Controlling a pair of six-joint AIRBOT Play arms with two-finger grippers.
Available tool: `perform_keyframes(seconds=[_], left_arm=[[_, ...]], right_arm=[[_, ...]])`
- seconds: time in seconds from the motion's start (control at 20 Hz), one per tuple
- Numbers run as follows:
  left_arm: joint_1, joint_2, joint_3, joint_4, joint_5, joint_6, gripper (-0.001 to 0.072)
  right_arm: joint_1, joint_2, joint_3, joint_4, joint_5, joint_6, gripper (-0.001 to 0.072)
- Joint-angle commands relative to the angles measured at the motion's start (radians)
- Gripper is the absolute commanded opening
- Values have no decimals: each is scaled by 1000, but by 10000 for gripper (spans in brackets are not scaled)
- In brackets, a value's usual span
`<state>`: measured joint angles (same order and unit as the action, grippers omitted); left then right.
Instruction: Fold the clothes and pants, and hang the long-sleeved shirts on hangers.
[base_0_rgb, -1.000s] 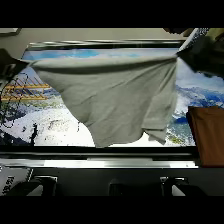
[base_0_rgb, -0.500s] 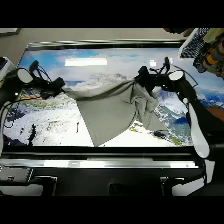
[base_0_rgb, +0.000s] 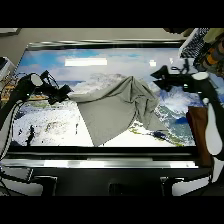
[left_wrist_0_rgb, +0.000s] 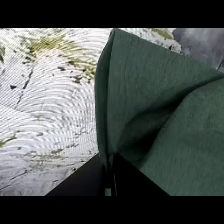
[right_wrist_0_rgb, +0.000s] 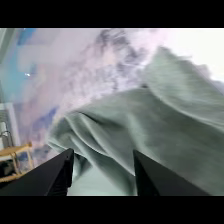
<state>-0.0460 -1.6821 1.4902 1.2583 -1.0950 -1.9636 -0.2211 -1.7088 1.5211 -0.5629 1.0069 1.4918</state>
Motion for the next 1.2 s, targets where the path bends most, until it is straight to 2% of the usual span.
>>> perform_keyframes(seconds=[0.0,0.1,0.15,0.3,0.5,0.8,0.85,0.95,1.0,1.05,1.1,1.15], left_arm=[[1,-2,1,-1,-37,4,15],[1,-2,1,-1,-62,4,16],[1,-2,1,-1,-69,4,16],[1,-2,1,-1,-68,3,16],[1,-2,1,-1,-68,3,16],[1,-2,0,0,-65,4,16],[1,-2,0,0,-65,4,16],[1,-2,0,0,-67,3,16],[1,-2,1,-1,-84,0,33],[8,-1,8,0,-130,5,217],[23,2,18,0,-193,37,442],[45,19,19,8,-253,87,509]], right_arm=[[-181,30,-5,-167,347,-85,436],[-215,30,-46,-292,438,-159,435],[-217,30,-84,-306,444,-191,435],[-208,30,-243,-212,377,-270,433],[-184,29,-369,-246,267,-307,431],[-117,23,-443,-308,241,-324,411],[-102,23,-447,-313,238,-323,364],[-72,24,-447,-312,232,-325,176],[-60,24,-447,-307,232,-324,49],[-59,26,-447,-301,231,-308,42],[-59,32,-447,-296,227,-289,42],[-62,45,-447,-295,220,-280,42]])
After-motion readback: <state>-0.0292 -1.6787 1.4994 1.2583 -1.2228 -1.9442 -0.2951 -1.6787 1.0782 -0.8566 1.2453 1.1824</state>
